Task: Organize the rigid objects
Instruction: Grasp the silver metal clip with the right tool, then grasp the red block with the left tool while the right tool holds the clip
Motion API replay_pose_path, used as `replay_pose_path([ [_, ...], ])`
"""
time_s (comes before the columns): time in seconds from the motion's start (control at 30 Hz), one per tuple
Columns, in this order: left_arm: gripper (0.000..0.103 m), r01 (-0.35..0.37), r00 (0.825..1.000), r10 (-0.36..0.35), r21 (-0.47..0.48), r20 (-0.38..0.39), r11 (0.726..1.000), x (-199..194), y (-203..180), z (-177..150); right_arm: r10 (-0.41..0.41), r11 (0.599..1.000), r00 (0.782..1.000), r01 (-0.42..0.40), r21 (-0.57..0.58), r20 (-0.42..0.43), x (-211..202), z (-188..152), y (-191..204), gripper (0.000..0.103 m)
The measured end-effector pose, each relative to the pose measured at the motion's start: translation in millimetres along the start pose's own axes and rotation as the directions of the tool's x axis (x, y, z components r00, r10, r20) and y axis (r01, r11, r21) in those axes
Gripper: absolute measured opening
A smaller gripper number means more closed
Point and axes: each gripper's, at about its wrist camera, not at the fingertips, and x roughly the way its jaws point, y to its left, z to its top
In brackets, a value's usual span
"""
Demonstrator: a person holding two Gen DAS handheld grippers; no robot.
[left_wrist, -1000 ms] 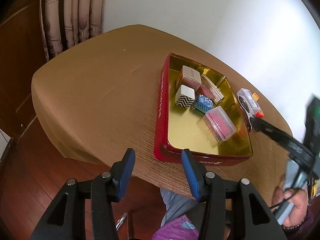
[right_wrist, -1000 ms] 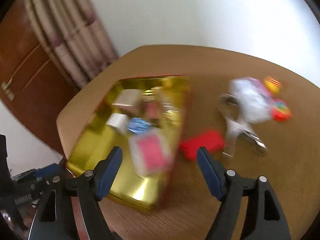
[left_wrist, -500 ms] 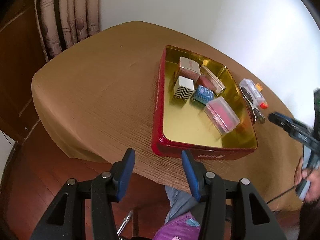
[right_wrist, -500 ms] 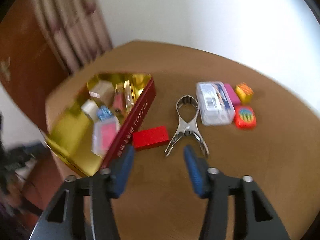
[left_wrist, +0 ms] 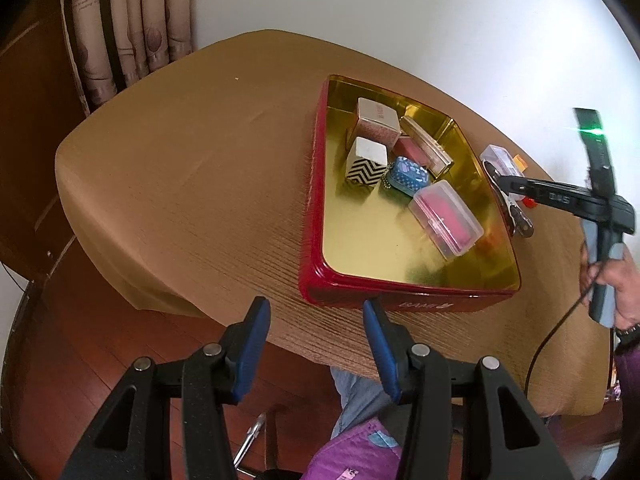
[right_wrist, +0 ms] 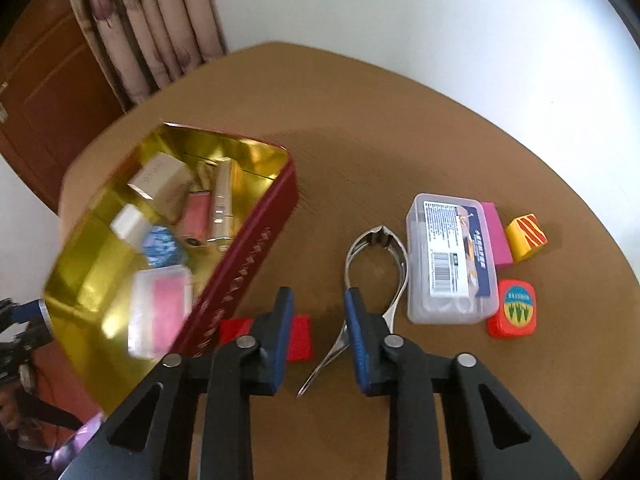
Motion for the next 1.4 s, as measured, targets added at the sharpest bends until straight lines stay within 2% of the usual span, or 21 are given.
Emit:
replay_pose_path([
  [0.1, 0.049, 0.004, 1.0, -0.004, 0.001, -0.013, 1.0, 3.1, 0.2, -0.3, -0.061, 0.998, 0.997, 0.061, -0.013, -0.057, 19.8, 6.9, -3.1, 0.023],
  [0.17, 0.049, 0.008, 1.0, -0.008, 0.005, -0.028, 1.0, 6.0, -0.7, -0.7, -0.046, 0.999, 0.994, 0.046, 0.002, -0.095, 31.6, 8.4, -6.1, 0.02],
  [0.23, 0.049, 0.007, 0.999, -0.006, 0.007, -0.034, 1.0, 7.7, -1.1, -0.6, -0.071, 0.997, 0.991, 0.07, -0.009, -0.115, 37.7, 8.0, -6.1, 0.013],
  [0.3, 0.049, -0.001, 0.999, 0.001, 0.005, -0.037, 1.0, 8.9, -0.8, 0.1, -0.071, 0.997, 0.991, 0.073, 0.012, -0.117, 33.8, 6.3, -8.6, 0.008],
  [0.4, 0.049, 0.0, 0.999, 0.0, -0.005, -0.038, 1.0, 8.9, 1.4, 0.6, -0.087, 0.996, 0.99, 0.087, -0.009, -0.108, 23.6, -7.5, -10.0, 0.008],
  [0.6, 0.049, -0.016, 1.0, 0.016, 0.014, -0.007, 1.0, 2.6, -2.2, -1.0, -0.097, 0.994, 0.992, 0.1, 0.041, -0.079, -21.3, -64.7, -31.5, 0.007],
  [0.8, 0.049, -0.038, 0.996, 0.023, 0.179, 0.083, 0.983, -15.3, -40.7, -9.8, -0.164, 0.962, 0.984, 0.175, 0.212, -0.071, -66.4, -144.4, -102.1, 0.004],
  [0.9, 0.049, -0.009, 0.997, -0.013, 0.275, 0.077, 0.961, -19.6, -67.9, -14.8, -0.188, 0.939, 0.98, 0.201, 0.279, -0.07, -82.7, -170.0, -133.1, 0.004],
  [1.0, 0.049, 0.074, 0.995, -0.092, 0.334, 0.039, 0.94, -23.2, -97.5, -5.7, -0.191, 0.927, 0.979, 0.203, 0.316, -0.07, -91.9, -187.5, -154.6, 0.004],
  [1.13, 0.049, 0.152, 0.985, -0.174, 0.464, 0.005, 0.873, -26.6, -148.6, 22.0, -0.166, 0.922, 0.986, 0.167, 0.35, -0.034, -93.5, -196.7, -159.6, 0.004],
  [1.23, 0.049, 0.164, 0.981, -0.192, 0.587, -0.015, 0.793, -22.1, -189.8, 45.9, -0.117, 0.911, 0.993, 0.11, 0.398, -0.007, -85.8, -199.4, -167.9, 0.006],
  [1.33, 0.049, 0.168, 0.983, -0.169, 0.716, -0.071, 0.677, -5.9, -231.2, 63.4, -0.079, 0.899, 0.996, 0.059, 0.434, 0.028, -83.0, -205.3, -171.0, 0.007],
  [1.37, 0.049, 0.157, 0.986, -0.143, 0.753, -0.084, 0.639, 2.4, -244.2, 66.7, -0.076, 0.899, 0.997, 0.053, 0.435, 0.035, -83.8, -206.4, -171.1, 0.007],
  [1.4, 0.049, 0.139, 0.99, -0.096, 0.796, -0.102, 0.589, 15.2, -258.8, 69.8, -0.071, 0.898, 0.997, 0.045, 0.437, 0.044, -84.3, -207.0, -170.2, 0.007],
])
